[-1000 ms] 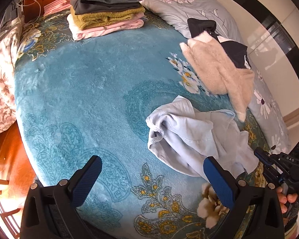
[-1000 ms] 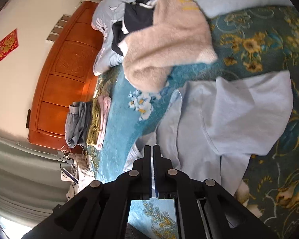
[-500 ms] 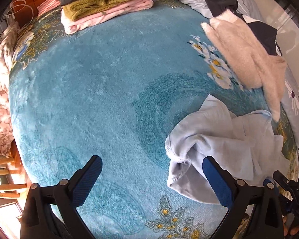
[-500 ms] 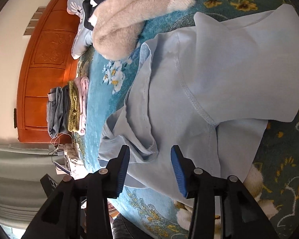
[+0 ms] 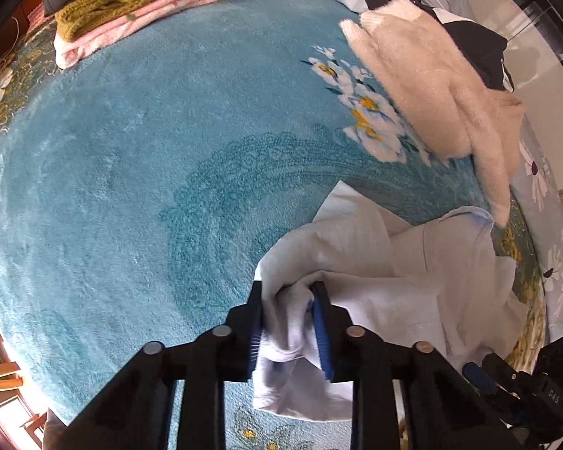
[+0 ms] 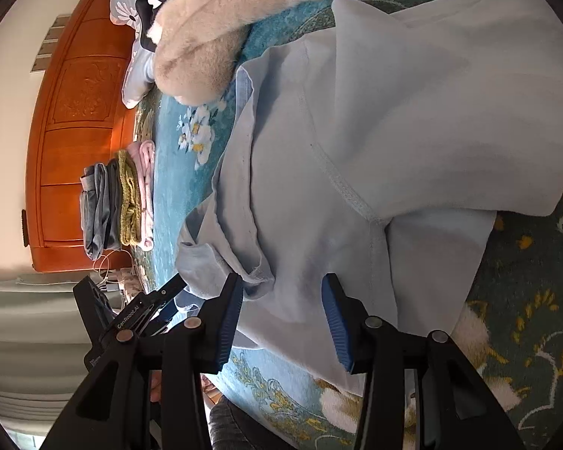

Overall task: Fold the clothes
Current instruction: 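Grasp the white T-shirt with the left gripper and lift it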

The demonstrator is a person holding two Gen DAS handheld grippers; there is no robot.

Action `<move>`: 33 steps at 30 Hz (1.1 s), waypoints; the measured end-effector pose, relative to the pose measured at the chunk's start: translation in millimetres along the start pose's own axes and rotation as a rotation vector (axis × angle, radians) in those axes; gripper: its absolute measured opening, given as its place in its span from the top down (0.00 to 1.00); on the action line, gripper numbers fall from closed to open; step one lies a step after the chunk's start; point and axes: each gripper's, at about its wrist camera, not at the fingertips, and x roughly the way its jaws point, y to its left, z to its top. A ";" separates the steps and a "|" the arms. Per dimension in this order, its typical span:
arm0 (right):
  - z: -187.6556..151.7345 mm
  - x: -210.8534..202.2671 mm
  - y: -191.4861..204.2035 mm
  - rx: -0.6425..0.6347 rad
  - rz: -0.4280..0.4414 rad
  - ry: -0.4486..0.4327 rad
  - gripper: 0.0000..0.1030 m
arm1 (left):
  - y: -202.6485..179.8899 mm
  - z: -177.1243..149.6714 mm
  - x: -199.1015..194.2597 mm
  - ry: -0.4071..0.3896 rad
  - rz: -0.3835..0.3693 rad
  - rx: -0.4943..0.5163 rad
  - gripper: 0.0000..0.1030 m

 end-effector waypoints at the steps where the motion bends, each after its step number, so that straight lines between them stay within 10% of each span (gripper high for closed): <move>1: -0.4 -0.4 0.0 0.001 0.001 0.001 0.56 | -3.1 -0.6 -5.6 -0.019 -0.003 0.009 0.83; 12: -5.3 -27.1 13.7 -0.032 0.063 -0.047 0.56 | -15.4 47.8 -180.0 -0.443 -0.152 -0.073 0.88; 20: -8.2 -45.4 32.6 -0.085 0.130 -0.086 0.56 | -68.0 54.0 -346.9 -0.772 -0.184 0.135 0.89; 26: -16.6 -48.8 40.8 -0.108 0.175 -0.078 0.56 | -113.5 14.2 -308.2 -0.641 -0.280 0.226 0.89; 33: -16.3 -80.6 17.4 -0.071 0.172 -0.148 0.56 | -183.7 -57.3 -154.8 -0.225 -0.316 0.318 0.89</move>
